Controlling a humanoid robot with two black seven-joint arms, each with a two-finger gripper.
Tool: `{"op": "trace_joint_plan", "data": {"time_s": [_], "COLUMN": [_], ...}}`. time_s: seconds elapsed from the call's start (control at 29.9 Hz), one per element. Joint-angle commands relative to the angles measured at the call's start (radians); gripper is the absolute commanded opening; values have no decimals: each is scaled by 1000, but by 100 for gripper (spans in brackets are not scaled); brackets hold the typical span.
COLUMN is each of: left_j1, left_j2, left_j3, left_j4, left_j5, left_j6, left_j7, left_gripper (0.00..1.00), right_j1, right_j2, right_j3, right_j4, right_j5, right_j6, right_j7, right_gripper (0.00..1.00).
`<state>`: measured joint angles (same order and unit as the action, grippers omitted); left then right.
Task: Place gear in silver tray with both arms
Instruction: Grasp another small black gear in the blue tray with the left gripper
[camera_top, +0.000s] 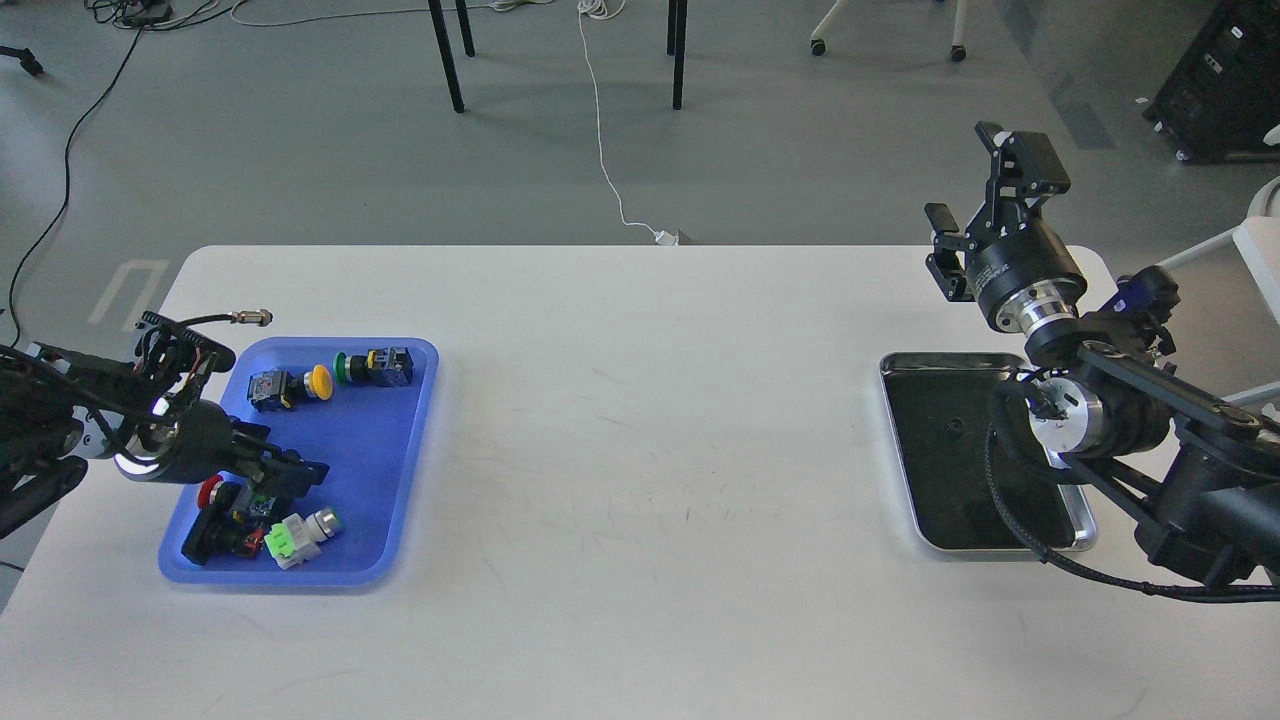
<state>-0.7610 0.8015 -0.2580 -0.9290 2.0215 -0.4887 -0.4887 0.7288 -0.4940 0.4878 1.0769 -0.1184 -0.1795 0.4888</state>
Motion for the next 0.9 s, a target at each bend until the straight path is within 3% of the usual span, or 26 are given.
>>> {"op": "trace_joint_plan", "data": {"time_s": [0.0, 0.54, 0.7, 0.87], "left_j1": [2, -11, -24, -50], "left_j2": [-4, -22, -22, -21], "left_j3": [0, 45, 45, 43], "left_j4": [1, 35, 35, 30], "left_j5": [2, 8, 6, 0], "left_j6": [0, 0, 0, 0], "left_j7": [0, 0, 0, 0], "left_gripper": [83, 22, 14, 13], "right_j1": [0, 0, -2, -3], "right_j2": [0, 0, 0, 0], "right_j3": [0, 0, 0, 2], "right_j4": [0, 0, 0, 0], "right_j5": [0, 0, 0, 0], "right_j6": [-1, -1, -1, -1], "right_j7": [0, 0, 0, 0], "right_gripper": [99, 99, 99, 99]}}
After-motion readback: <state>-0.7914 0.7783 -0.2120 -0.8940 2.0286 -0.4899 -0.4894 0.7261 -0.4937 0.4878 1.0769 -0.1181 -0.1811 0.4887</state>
